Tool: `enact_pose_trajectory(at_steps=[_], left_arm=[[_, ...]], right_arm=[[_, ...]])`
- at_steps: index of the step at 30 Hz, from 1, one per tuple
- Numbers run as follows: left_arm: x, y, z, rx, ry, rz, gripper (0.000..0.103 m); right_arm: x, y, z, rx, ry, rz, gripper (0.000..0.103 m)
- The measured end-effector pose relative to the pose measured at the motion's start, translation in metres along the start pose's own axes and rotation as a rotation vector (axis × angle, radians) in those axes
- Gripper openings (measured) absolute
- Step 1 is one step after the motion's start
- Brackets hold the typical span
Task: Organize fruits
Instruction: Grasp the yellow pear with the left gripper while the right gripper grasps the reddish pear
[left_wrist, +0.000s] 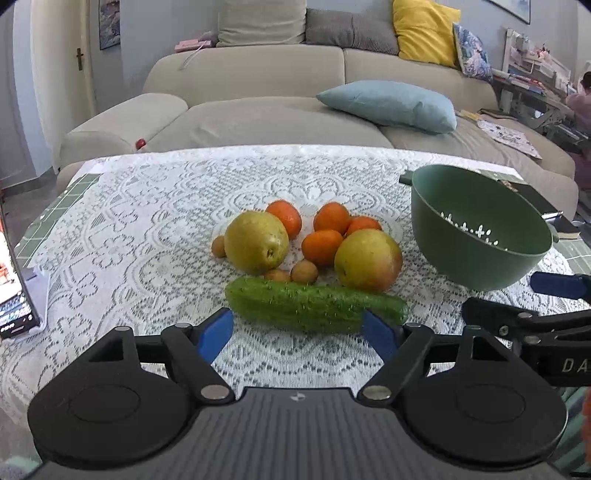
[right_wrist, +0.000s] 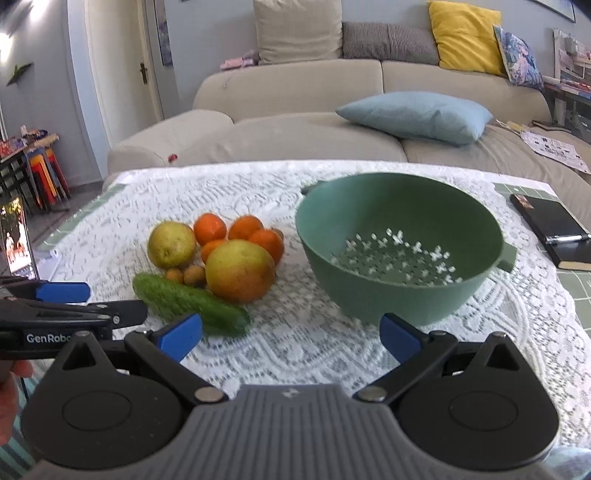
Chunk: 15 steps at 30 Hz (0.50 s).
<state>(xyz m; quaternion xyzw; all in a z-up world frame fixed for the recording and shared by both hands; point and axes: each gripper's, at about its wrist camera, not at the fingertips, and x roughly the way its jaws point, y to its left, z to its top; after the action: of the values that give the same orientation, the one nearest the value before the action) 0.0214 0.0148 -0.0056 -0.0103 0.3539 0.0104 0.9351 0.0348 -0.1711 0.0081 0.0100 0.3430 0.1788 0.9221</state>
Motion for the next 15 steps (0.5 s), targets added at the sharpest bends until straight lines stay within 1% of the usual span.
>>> enact_pose_trajectory(at_steps=[4, 8, 10, 12, 14, 15], left_arm=[[0.004, 0.007, 0.008, -0.014, -0.015, 0.001, 0.088], [0.01, 0.015, 0.016, -0.019, -0.027, 0.037, 0.086], [0.014, 0.019, 0.019, -0.018, -0.016, 0.049, 0.079], [0.018, 0.023, 0.021, -0.021, -0.015, 0.036, 0.078], [0.022, 0.028, 0.023, -0.03, -0.019, 0.03, 0.078], [0.024, 0.029, 0.024, -0.032, -0.02, 0.029, 0.078]], right_arm=[[0.011, 0.008, 0.007, 0.008, -0.003, 0.06, 0.099], [0.025, 0.017, 0.012, -0.002, 0.006, 0.087, 0.099], [0.031, 0.02, 0.014, 0.003, 0.012, 0.106, 0.098], [0.037, 0.022, 0.017, 0.013, 0.007, 0.109, 0.098], [0.04, 0.024, 0.018, 0.022, -0.002, 0.106, 0.093], [0.043, 0.025, 0.02, 0.028, -0.006, 0.105, 0.092]])
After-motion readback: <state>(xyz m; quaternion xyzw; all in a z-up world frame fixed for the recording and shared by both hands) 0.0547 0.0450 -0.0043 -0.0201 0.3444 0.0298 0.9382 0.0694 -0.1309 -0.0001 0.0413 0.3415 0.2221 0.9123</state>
